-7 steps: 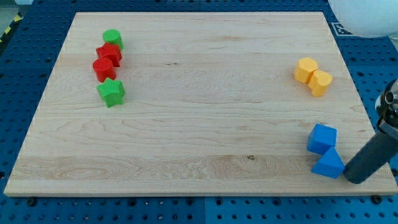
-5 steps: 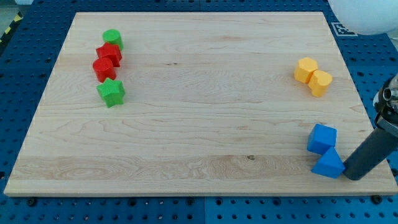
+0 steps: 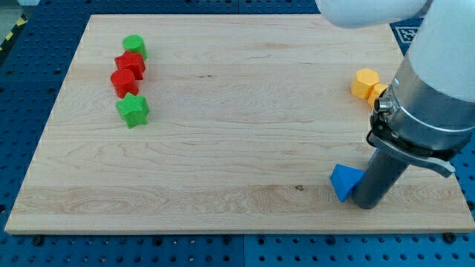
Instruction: Push the blue triangle diagonally to the bottom right side of the green star
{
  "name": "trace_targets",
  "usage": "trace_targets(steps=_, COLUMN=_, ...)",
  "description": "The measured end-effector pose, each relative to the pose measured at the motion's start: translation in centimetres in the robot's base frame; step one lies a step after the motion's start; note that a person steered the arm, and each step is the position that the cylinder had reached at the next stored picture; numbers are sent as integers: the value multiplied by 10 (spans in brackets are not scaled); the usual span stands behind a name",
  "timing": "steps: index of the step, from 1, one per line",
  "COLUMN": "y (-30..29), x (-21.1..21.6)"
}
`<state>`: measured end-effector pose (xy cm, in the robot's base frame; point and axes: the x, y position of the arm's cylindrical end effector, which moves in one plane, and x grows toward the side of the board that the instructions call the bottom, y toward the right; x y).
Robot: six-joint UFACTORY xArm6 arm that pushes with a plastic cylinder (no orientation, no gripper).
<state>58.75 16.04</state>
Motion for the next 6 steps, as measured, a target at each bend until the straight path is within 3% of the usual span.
trace_targets(steps=6, y=-27, x=-35)
